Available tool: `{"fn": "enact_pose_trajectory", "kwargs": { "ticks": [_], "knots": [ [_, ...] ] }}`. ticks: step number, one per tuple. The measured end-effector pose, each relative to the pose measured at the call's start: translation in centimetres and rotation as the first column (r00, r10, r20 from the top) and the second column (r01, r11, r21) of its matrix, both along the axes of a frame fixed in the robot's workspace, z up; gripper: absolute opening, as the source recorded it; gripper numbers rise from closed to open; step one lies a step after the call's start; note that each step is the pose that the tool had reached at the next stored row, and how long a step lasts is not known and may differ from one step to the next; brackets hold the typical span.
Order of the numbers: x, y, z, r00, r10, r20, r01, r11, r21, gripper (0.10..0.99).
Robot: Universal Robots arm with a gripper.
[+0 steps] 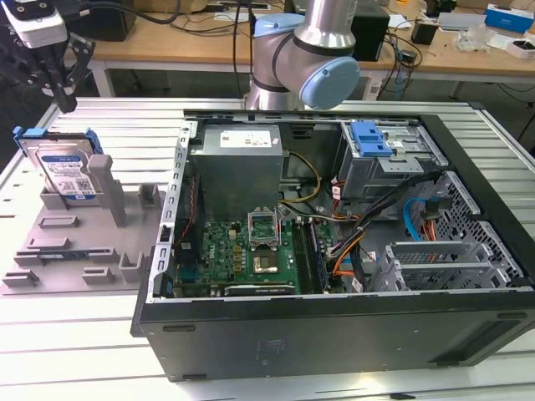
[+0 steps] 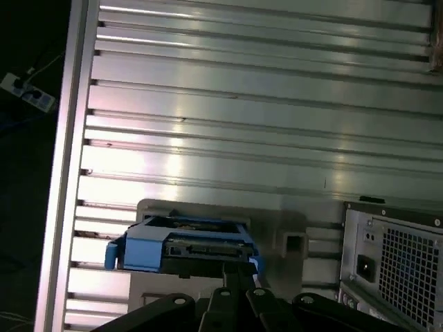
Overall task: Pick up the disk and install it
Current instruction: 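Pick up the disk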
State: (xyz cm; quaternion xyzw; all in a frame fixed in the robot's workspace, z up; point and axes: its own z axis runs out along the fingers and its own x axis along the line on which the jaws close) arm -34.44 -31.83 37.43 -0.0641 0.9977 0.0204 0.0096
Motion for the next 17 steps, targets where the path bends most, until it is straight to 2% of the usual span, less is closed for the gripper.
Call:
{"fn": "enact_pose_trajectory", "kwargs": {
  "ticks": [1,3,6,8,9,10,12,13,15,16,17],
  "knots": [
    [0.00,0.00,-0.01,0.9992,0.041,0.0001,-0.041,0.9992,0.000,0.106],
    [0.00,0.00,-0.02,0.9964,0.084,0.0000,-0.084,0.9964,0.000,0.106],
    [0.00,0.00,-0.04,0.9854,0.170,0.0000,-0.170,0.9854,0.000,0.106],
    [0.00,0.00,-0.06,0.9705,0.241,-0.0002,-0.241,0.9705,0.000,0.106],
    [0.00,0.00,-0.08,0.9596,0.281,-0.0008,-0.281,0.9596,0.000,0.106],
    [0.00,0.00,-0.10,0.9546,0.298,-0.0012,-0.298,0.9546,0.000,0.114],
    [0.00,0.00,-0.13,0.9388,0.344,-0.0025,-0.344,0.9388,-0.001,0.235],
    [0.00,0.00,-0.14,0.9319,0.363,-0.0030,-0.363,0.9319,-0.001,0.235],
    [0.00,0.00,-0.14,0.9167,0.399,-0.0040,-0.399,0.9167,-0.001,0.357],
    [0.00,0.00,-0.15,0.9060,0.423,-0.0043,-0.423,0.9060,-0.001,0.416],
    [0.00,0.00,-0.16,0.8982,0.440,-0.0046,-0.440,0.8982,-0.002,0.416]
  ]
}}
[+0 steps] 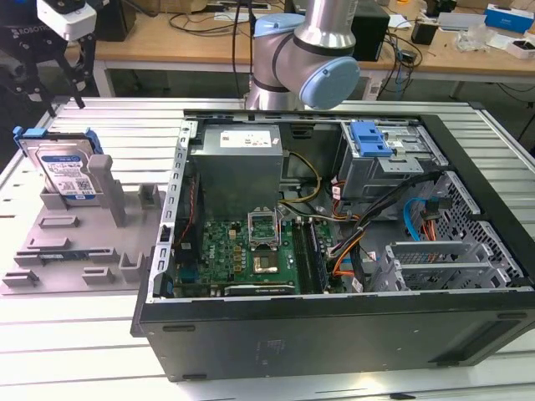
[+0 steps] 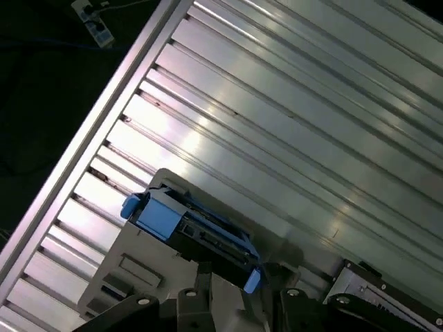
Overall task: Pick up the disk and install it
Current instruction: 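Pick up the disk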
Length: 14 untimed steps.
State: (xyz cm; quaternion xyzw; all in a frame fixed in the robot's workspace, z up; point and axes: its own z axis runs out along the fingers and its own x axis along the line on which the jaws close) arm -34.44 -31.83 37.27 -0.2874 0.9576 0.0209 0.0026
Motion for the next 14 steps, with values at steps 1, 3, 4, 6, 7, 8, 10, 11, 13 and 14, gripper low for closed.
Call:
{"fn": "enact_pose_trajectory", "kwargs": {
  "ticks": [1,3,4,6,7,8,10,11,13,14],
  "knots": [
    [0.00,0.00,0.00,0.9998,0.019,-0.0004,-0.019,0.9998,0.000,0.475],
    [0.00,-0.01,-0.01,0.9973,0.073,-0.0012,-0.073,0.9973,-0.002,0.541],
    [0.00,-0.01,-0.01,0.9954,0.095,-0.0013,-0.095,0.9954,-0.002,0.541],
    [0.00,0.00,-0.04,0.9906,0.136,-0.0013,-0.136,0.9906,-0.004,0.541],
    [0.00,0.00,-0.07,0.9881,0.154,-0.0014,-0.154,0.9881,-0.005,0.541],
    [0.00,0.00,-0.10,0.9852,0.172,-0.0018,-0.172,0.9851,-0.007,0.541],
    [0.01,0.00,-0.16,0.9780,0.209,-0.0021,-0.209,0.9780,-0.009,0.541],
    [0.00,0.00,-0.18,0.9740,0.227,-0.0025,-0.227,0.9739,-0.010,0.541],
    [0.00,0.00,-0.27,0.9590,0.283,-0.0032,-0.283,0.9589,-0.013,0.541],
    [0.00,0.00,-0.29,0.9539,0.300,-0.0034,-0.300,0.9538,-0.014,0.541]
  ]
}}
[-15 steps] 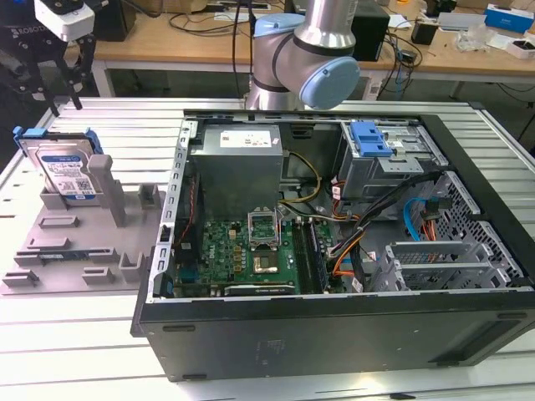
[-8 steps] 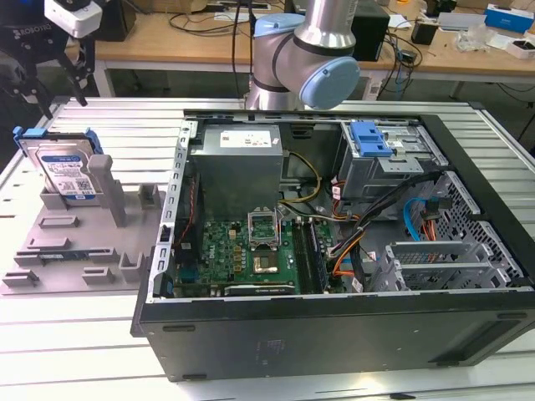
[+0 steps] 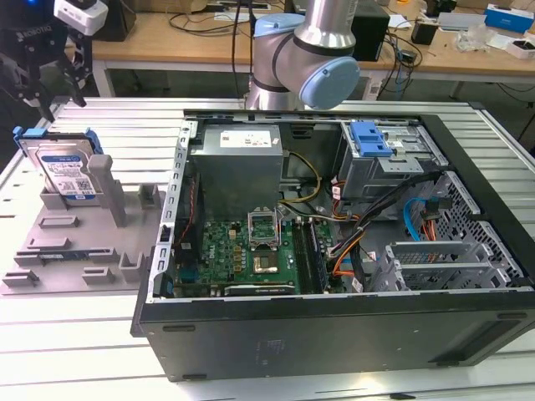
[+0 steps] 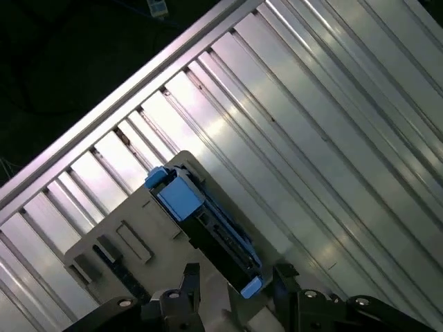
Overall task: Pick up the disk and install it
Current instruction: 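Pick up the disk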
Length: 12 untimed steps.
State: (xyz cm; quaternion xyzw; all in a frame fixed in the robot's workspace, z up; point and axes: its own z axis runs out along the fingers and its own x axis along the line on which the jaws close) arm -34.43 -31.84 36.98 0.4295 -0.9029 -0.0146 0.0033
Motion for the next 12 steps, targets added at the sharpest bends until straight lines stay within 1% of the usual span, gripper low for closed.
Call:
{"fn": "enact_pose_trajectory", "kwargs": {
  "ticks": [2,5,7,10,11,12],
  "knots": [
    [0.00,0.00,-0.05,0.9980,0.064,-0.0001,-0.064,0.9980,-0.002,0.541],
    [0.00,0.00,-0.09,0.9931,0.117,-0.0001,-0.117,0.9931,-0.003,0.541],
    [0.00,0.00,-0.10,0.9879,0.155,-0.0003,-0.155,0.9879,-0.004,0.541],
    [0.00,0.00,-0.13,0.9778,0.209,-0.0006,-0.209,0.9778,-0.005,0.541],
    [0.00,0.00,-0.14,0.9697,0.244,-0.0009,-0.244,0.9697,-0.007,0.541],
    [0.00,0.00,-0.15,0.9634,0.268,-0.0011,-0.268,0.9634,-0.008,0.541]
  ]
}}
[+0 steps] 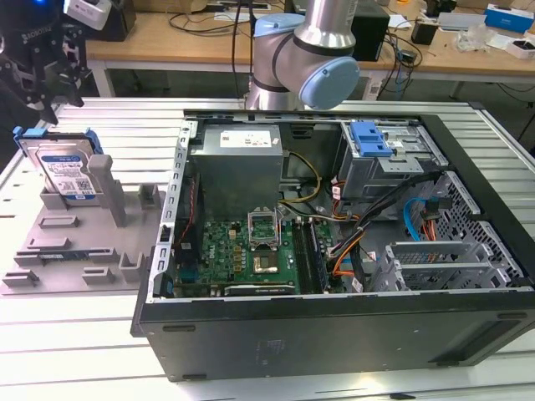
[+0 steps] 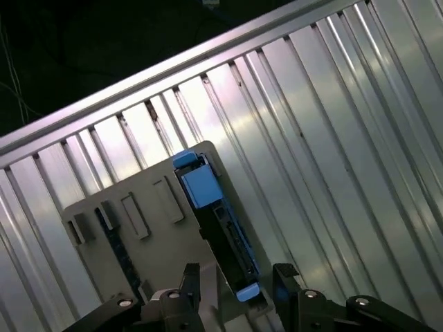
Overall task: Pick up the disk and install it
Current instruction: 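Pick up the disk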
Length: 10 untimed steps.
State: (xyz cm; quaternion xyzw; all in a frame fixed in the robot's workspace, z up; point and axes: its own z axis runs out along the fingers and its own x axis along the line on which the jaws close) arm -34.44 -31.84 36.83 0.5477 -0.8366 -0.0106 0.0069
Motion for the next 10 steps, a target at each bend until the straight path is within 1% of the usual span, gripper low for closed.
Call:
{"fn": "enact_pose_trajectory", "kwargs": {
  "ticks": [3,5,6,8,9,10],
  "knots": [
    [0.00,0.00,-0.01,0.9980,0.063,-0.0001,-0.063,0.9980,-0.002,0.541],
    [0.00,0.00,-0.02,0.9945,0.105,-0.0002,-0.105,0.9945,-0.003,0.541],
    [0.00,0.00,-0.03,0.9907,0.136,-0.0003,-0.136,0.9906,-0.004,0.541],
    [0.00,0.00,-0.03,0.9848,0.174,-0.0005,-0.174,0.9848,-0.006,0.541],
    [0.00,0.00,-0.04,0.9795,0.201,-0.0007,-0.201,0.9795,-0.006,0.541],
    [0.00,0.00,-0.04,0.9759,0.218,-0.0007,-0.218,0.9758,-0.007,0.541]
  ]
}}
